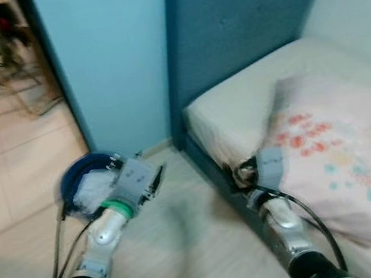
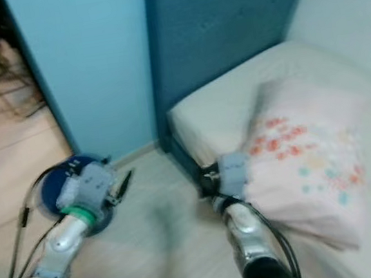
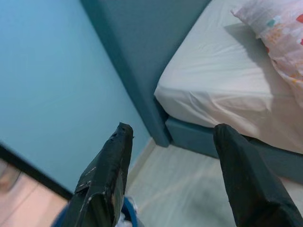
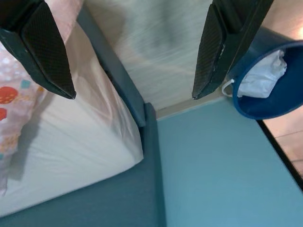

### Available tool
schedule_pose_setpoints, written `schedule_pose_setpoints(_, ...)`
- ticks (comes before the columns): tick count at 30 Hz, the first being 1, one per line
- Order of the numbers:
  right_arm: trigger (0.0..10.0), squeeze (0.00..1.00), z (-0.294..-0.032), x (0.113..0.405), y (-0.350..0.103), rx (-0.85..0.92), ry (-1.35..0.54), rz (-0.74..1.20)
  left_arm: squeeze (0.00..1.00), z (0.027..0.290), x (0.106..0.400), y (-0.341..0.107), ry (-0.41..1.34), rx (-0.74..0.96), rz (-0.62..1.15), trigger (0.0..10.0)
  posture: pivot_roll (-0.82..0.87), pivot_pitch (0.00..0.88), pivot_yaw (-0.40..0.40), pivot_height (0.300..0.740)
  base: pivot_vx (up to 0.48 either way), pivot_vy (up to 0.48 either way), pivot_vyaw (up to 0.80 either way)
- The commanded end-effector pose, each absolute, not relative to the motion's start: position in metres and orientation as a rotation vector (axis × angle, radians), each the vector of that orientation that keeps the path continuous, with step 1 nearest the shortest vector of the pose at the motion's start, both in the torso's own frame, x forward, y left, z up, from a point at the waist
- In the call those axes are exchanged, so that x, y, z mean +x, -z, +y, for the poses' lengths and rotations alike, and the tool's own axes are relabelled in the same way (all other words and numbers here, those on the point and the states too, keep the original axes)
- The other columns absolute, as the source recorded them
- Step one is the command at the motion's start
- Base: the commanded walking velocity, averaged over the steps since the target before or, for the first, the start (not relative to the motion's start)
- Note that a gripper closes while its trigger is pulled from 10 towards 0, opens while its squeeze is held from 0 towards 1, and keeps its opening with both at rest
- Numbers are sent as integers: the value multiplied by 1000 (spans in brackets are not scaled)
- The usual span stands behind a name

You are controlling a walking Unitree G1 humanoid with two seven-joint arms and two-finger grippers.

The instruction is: Clean up the room

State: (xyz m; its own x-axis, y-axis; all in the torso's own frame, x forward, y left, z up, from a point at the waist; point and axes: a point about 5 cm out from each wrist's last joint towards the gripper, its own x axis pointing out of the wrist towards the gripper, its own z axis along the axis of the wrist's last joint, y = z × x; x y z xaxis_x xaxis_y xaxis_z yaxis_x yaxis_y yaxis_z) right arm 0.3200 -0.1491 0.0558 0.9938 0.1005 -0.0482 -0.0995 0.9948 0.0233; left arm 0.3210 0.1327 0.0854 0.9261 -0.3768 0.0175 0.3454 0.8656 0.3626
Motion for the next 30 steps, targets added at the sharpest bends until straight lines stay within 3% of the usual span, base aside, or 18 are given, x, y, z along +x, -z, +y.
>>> schedule_pose_setpoints(1, 10000, 0, -154, 319, -53, 19, -87, 70, 0, 131, 319, -81, 377, 354, -71, 10000, 5, 14, 55, 735, 465, 0, -738)
schedule_pose_setpoints(15, 10000, 0, -155, 324, -62, -7, -99, 33, 0, 135, 324, -84, 344, 309, -49, 10000, 6, 16, 49, 735, 438, 0, -632)
schedule_pose_setpoints(30, 10000, 0, -147, 330, -71, -13, -126, -8, 0, 138, 321, -76, 332, 250, 10, 10000, 11, 10, 59, 735, 0, 0, 0)
